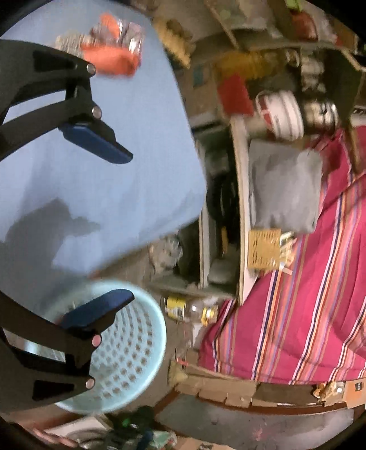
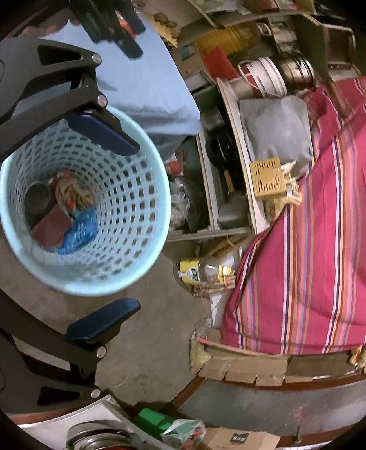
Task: Collect trash
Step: 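Grasp the clear plastic bag with the left tool while the right tool grasps the orange bag, then lift the clear bag bundle with the left tool while the right tool holds the orange bag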
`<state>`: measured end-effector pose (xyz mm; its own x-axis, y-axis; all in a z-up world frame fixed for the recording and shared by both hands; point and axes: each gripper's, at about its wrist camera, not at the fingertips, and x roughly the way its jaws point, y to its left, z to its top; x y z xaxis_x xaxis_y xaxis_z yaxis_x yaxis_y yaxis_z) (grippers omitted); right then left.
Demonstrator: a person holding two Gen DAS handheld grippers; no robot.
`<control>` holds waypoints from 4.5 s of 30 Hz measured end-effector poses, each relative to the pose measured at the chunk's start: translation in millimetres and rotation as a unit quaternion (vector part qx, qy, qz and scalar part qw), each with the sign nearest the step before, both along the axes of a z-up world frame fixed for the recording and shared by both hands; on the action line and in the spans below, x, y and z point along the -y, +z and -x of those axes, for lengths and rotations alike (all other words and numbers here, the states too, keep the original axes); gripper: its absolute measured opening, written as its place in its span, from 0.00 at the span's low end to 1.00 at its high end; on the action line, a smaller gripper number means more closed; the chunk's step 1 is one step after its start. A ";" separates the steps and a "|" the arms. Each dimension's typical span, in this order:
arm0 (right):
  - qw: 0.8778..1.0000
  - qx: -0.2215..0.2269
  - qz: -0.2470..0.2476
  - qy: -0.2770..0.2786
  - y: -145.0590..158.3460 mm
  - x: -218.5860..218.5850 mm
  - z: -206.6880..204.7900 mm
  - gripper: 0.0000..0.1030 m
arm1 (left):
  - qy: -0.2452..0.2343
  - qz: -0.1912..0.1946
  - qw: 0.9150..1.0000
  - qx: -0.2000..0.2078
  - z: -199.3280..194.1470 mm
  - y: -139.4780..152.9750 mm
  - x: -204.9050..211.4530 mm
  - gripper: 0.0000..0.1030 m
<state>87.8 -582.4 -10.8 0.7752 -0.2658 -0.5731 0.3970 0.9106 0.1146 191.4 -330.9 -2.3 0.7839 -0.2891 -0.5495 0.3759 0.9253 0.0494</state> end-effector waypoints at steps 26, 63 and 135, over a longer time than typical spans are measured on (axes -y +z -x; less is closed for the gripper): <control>0.996 -0.028 0.037 0.081 -4.5 -226.1 -111.4 0.96 | 0.218 -0.012 0.974 -0.058 -94.1 -29.7 -305.8 0.92; 0.962 -0.098 0.037 0.252 -57.6 -414.4 -182.6 0.96 | 0.170 0.037 0.980 -0.101 -99.3 -44.1 -385.9 0.08; 0.960 -0.063 0.029 0.272 -13.6 -292.8 -122.6 0.25 | 0.224 0.069 0.960 -0.154 -135.9 -71.5 -409.2 0.42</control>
